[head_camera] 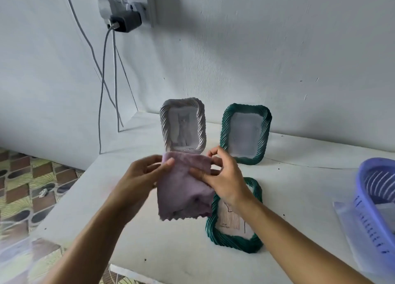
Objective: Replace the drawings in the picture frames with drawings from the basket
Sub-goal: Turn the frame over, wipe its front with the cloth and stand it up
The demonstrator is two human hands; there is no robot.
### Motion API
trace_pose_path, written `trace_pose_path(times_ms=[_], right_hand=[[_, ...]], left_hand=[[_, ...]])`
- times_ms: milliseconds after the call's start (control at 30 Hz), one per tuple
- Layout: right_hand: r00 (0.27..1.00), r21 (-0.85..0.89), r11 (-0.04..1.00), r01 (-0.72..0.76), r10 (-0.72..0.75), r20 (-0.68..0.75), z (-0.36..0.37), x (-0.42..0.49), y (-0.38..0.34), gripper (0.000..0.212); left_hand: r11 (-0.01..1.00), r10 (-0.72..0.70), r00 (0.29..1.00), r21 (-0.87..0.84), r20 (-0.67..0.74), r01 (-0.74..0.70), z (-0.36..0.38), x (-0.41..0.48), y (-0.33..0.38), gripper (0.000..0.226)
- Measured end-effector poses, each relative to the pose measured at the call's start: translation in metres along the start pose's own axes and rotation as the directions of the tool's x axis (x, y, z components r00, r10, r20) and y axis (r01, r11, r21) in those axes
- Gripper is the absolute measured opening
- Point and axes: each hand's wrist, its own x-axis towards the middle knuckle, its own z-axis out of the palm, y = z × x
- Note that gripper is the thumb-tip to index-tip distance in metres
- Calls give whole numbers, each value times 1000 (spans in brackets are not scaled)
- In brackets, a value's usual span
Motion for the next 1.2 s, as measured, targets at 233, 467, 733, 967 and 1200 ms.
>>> trace_pose_path(times_ms=[233, 467, 733, 967, 1200], right_hand=[[979, 146, 968, -203, 200, 38, -11, -19, 29, 38], [937, 57, 956, -287, 268, 222, -8, -15, 27, 41], [949, -58, 958, -281, 286, 129, 45, 34, 45, 58], [989, -472, 881, 43, 28, 144, 77, 60, 62, 38], [854, -693, 505, 515, -226, 469, 68, 40, 83, 30]], left_hand=[[984, -171, 982, -33, 84, 175, 15, 1, -29, 26], [995, -91, 995, 45, 38, 89, 0, 6, -24, 23], [962, -84, 969, 233, -231, 139, -61, 44, -47, 30], [746, 16, 983, 657, -181, 109, -95, 65, -83, 12], [284, 250, 923, 889, 292, -358, -97, 43, -105, 37]])
